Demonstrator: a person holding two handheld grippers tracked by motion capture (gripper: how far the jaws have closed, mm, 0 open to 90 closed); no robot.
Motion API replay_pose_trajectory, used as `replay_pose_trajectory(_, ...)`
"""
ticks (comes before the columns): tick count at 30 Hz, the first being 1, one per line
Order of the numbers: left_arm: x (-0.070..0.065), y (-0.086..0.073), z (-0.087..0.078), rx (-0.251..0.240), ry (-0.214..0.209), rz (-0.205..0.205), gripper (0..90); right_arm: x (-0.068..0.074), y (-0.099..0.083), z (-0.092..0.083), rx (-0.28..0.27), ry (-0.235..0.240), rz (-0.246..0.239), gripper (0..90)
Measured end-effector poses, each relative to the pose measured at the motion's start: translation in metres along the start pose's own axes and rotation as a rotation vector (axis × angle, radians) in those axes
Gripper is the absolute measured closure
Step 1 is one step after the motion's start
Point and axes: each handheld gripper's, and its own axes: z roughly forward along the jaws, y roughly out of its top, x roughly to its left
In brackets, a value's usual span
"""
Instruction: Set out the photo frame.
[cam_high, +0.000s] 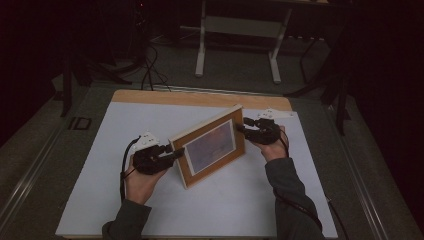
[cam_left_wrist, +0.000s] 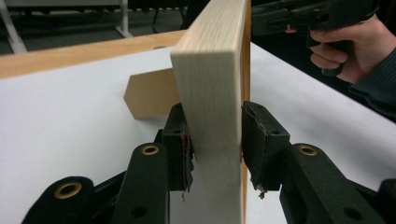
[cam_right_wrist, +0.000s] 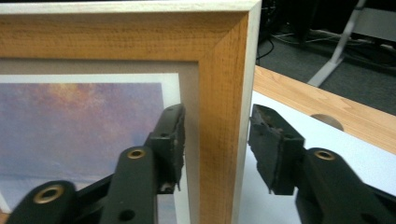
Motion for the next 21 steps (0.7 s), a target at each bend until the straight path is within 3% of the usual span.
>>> replay_pose_trajectory(8,-0.005,-0.008,0.001,-0.009,0.02,-0.041,63.4,-0.003,0.006,0.01,0.033,0.023,0.009,45.9)
replay_pose_trajectory(12,-0.007,-0.008,0.001,-0.006,0.05,-0.032,65.5,-0.004,0.008,0.014,0.039,0.038,0.008,41.9)
replay_pose_trajectory(14,-0.004,-0.007,0.001,0.002,0.035,-0.034,69.9,-0.005,0.009,0.014,0.034,0.056,0.015,40.3)
replay_pose_trajectory(17,-0.003,-0.005,0.001,0.021,0.023,-0.016,70.0,-0.006,0.01,0.013,0.02,0.079,0.018,39.2)
replay_pose_trajectory(21,0.005,-0.002,0.001,0.033,-0.023,-0.019,70.5,-0.01,0.011,0.011,0.007,0.094,0.029,38.0)
